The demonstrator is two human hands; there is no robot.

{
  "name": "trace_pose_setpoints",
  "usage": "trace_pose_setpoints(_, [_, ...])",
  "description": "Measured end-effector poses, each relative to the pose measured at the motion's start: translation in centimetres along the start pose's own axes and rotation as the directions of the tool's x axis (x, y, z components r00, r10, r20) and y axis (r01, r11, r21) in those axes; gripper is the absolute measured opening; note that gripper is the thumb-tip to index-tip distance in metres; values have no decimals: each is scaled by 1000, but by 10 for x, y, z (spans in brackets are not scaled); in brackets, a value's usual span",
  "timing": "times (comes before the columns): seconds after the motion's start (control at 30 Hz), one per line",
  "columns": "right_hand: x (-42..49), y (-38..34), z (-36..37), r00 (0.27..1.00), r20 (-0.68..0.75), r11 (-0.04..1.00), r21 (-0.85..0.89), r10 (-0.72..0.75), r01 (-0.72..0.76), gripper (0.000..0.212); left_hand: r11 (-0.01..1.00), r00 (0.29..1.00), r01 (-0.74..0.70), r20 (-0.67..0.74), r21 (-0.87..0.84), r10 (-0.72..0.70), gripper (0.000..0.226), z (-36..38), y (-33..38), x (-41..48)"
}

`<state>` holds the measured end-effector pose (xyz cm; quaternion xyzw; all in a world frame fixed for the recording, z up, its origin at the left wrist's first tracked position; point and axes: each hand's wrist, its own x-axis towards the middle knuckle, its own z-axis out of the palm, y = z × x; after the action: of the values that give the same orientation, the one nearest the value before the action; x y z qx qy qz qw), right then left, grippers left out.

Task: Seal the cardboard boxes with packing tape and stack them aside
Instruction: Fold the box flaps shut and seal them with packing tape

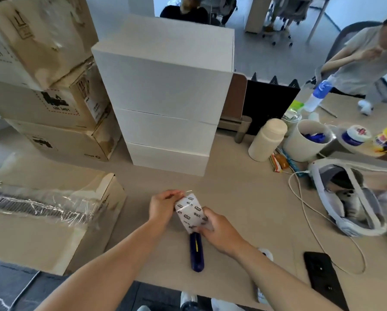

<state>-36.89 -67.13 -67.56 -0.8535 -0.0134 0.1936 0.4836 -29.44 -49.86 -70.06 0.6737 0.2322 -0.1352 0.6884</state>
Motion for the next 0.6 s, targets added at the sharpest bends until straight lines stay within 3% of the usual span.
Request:
trace_pose_setpoints(0.07, [-2, -1, -20, 1000, -20, 999, -37, -16, 15, 25, 991, 995, -98, -10, 94, 99, 11, 21, 5, -2])
trace_pose_setpoints(0.17, [-1, 7, -50, 999, -23, 975, -218, -46, 40, 36, 988, 991, -129, -9, 91, 130, 12, 51, 6, -5])
trace_pose_setpoints(0.37, [0, 24, -95, 998, -47, 960, -279, -30, 16, 18, 996, 996, -79, -54, -47, 76, 12, 105, 7, 1])
trace_pose_setpoints(0.47, [-3, 42, -108, 995, -98, 950, -306, 26, -55, 18, 982, 984, -69, -174, -179, 37, 9, 121, 13, 13])
trace_pose_setpoints(0.53, [-9, 59, -114, 981, -165, 951, -272, 103, -146, 11, 986, 980, -143, -152, -83, 129, 9, 128, 15, 22])
trace_pose_setpoints(0.6, [-8, 72, -124, 957, -250, 920, -319, 148, -226, 26, 971, 971, -234, -44, 45, 236, 10, 137, 13, 25])
